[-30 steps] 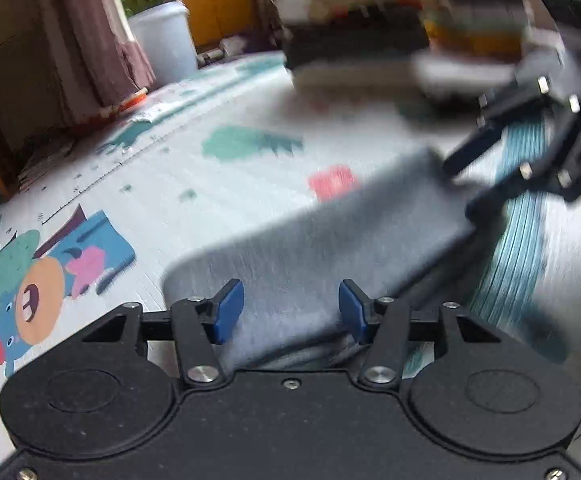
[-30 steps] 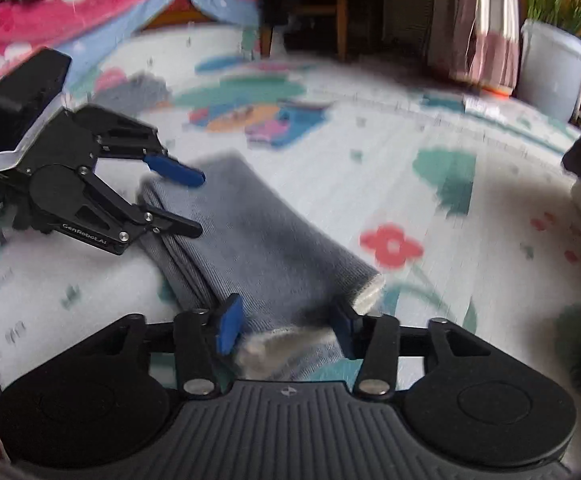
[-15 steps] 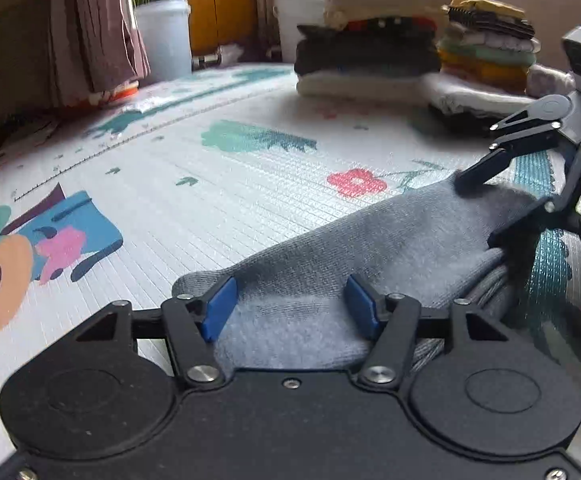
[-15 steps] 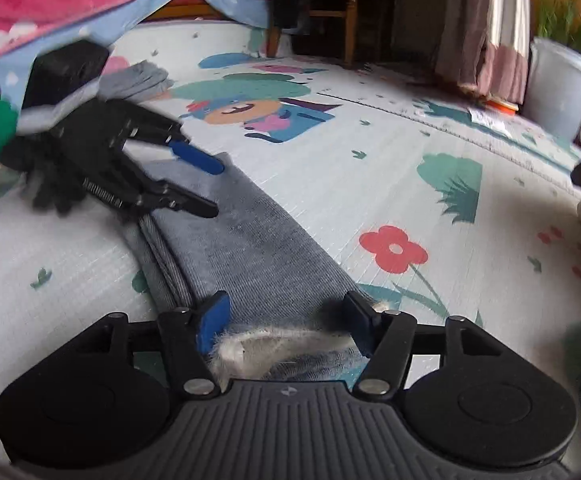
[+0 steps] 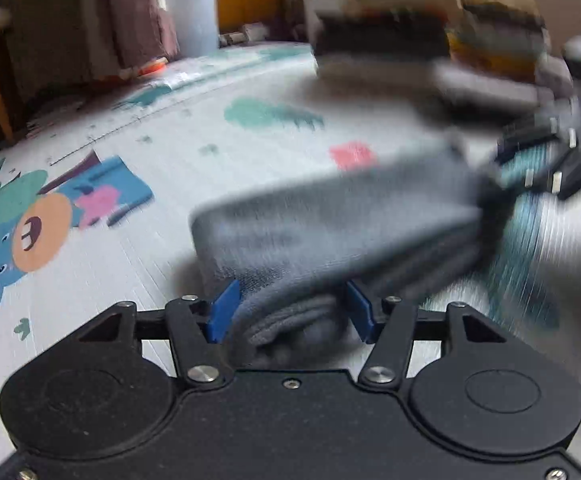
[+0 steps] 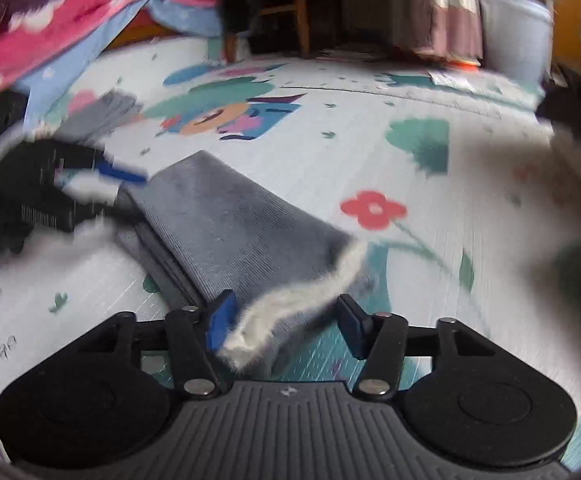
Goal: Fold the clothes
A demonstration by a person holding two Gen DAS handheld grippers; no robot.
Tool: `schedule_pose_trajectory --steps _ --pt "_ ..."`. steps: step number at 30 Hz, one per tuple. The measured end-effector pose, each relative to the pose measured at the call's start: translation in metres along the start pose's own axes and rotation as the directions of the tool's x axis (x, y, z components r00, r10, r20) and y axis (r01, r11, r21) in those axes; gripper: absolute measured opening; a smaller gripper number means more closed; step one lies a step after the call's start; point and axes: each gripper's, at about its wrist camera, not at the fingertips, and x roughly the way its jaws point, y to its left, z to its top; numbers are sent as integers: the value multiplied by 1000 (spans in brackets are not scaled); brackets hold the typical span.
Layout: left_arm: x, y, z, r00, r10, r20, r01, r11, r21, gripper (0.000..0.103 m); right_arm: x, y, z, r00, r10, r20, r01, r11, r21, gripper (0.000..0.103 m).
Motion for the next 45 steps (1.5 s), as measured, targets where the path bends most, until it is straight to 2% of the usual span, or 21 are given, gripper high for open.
schedule_pose_trajectory --steps 4,7,9,11,13,16,17,18,20,22,23,25,28,31,33,35,36,37,39,44,45 --pt "0 3 -5 1000 -10 -5 10 1000 -11 63 1 -4 2 1000 -3 -15 4 999 43 71" --pt "-18 20 4 998 -68 12 69 992 -104 63 -14 -3 6 1000 -10 14 9 996 84 66" --pt "-30 40 6 997 -47 56 59 971 -233 65 -25 -12 7 999 8 53 -20 975 223 66" --pt "-31 67 3 995 -56 82 87 894 -439 70 -29 -21 9 995 37 87 -66 934 351 67" --pt "-26 90 -3 994 -68 88 108 784 -611 70 -26 -30 11 992 72 107 -114 879 462 76" --pt "-3 103 -16 988 -148 48 136 672 -728 70 -6 -49 7 993 90 75 -117 762 637 72" --pt "3 101 -18 985 -168 28 135 665 -734 70 0 -53 4 995 91 52 -102 739 665 66" --pt "10 99 -19 982 -186 7 131 661 -739 70 3 -55 1 994 98 37 -97 726 680 52" --pt "14 84 -16 985 -171 -28 103 708 -698 63 9 -59 -6 994 113 10 -87 700 709 43" --pt "10 80 -18 982 -186 -40 102 691 -716 41 12 -54 -7 992 123 -15 -79 718 691 42" --pt "8 78 -20 980 -196 -45 103 679 -727 39 17 -48 -1 990 138 -28 -83 737 671 42" --pt "-3 82 -30 979 -199 -41 102 655 -749 35 32 -34 20 981 181 -64 -106 788 606 41" --pt "-39 97 -59 984 -170 -46 65 593 -803 33 56 -13 52 963 239 -124 -146 851 504 41" --pt "-63 107 -81 985 -170 -35 62 534 -843 33 79 8 84 939 287 -190 -194 898 395 40" --pt "-72 111 -92 984 -176 -20 72 498 -864 38 95 22 105 920 313 -237 -230 919 321 41" --pt "-80 115 -102 983 -182 -5 81 462 -883 50 110 36 126 898 334 -285 -268 931 246 43" --pt "-85 118 -107 983 -185 3 86 443 -892 50 118 43 137 887 342 -310 -288 935 209 48" --pt "-89 120 -113 982 -187 11 91 424 -901 53 119 43 144 885 349 -307 -295 932 209 60" --pt "-98 124 -123 981 -191 27 100 386 -917 58 113 34 150 890 356 -285 -284 921 266 70" --pt "-120 135 -149 978 -199 67 124 287 -950 58 128 23 136 847 376 -375 -211 886 413 72" --pt "-120 133 -149 979 -192 72 127 292 -948 57 130 25 131 843 364 -396 -200 896 398 72"
